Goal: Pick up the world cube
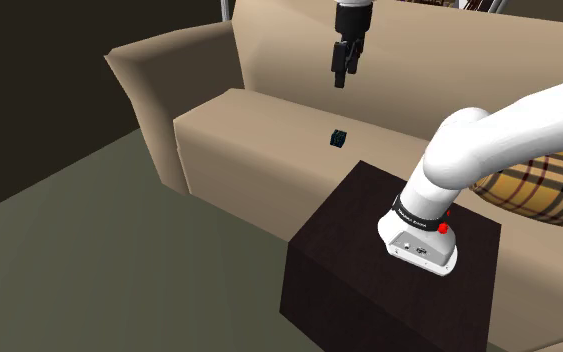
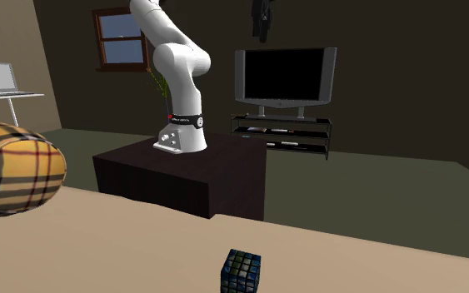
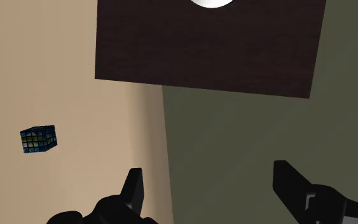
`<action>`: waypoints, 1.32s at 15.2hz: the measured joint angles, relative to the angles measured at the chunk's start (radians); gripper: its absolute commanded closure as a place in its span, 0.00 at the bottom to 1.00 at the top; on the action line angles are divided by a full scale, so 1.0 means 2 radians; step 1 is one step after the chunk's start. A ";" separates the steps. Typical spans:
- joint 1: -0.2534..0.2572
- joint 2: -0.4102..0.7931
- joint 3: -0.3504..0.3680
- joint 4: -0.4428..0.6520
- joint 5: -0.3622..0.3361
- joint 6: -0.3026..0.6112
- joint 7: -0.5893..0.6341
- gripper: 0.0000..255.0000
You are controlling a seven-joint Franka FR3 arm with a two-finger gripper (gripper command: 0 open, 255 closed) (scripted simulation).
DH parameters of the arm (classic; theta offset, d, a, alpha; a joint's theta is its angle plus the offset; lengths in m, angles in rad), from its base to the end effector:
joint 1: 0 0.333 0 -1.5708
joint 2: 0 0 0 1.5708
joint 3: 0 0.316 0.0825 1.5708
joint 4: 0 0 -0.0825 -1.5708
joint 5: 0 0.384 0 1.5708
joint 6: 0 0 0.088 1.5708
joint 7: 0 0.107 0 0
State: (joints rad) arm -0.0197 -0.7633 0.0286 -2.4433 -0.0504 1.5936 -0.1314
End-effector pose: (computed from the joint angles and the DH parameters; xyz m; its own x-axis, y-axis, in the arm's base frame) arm 0.3104 -0.0008 0.5445 0.9868 0.1311 -0.0949 0.1369 -0.9889 0.0579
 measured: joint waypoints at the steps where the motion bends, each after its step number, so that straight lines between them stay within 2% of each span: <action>1: 0.000 0.000 0.000 0.000 0.000 0.000 0.000 0.00; 5: -0.012 0.011 -0.025 -0.029 -0.018 0.043 -0.025 0.00; 13: -0.044 0.068 -0.095 -0.079 -0.063 0.163 -0.090 0.00; 20: -0.063 0.178 -0.158 -0.078 -0.084 0.284 -0.148 0.00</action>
State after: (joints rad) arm -0.1465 -0.4081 -0.2871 -2.5994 -0.2191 2.1609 -0.4280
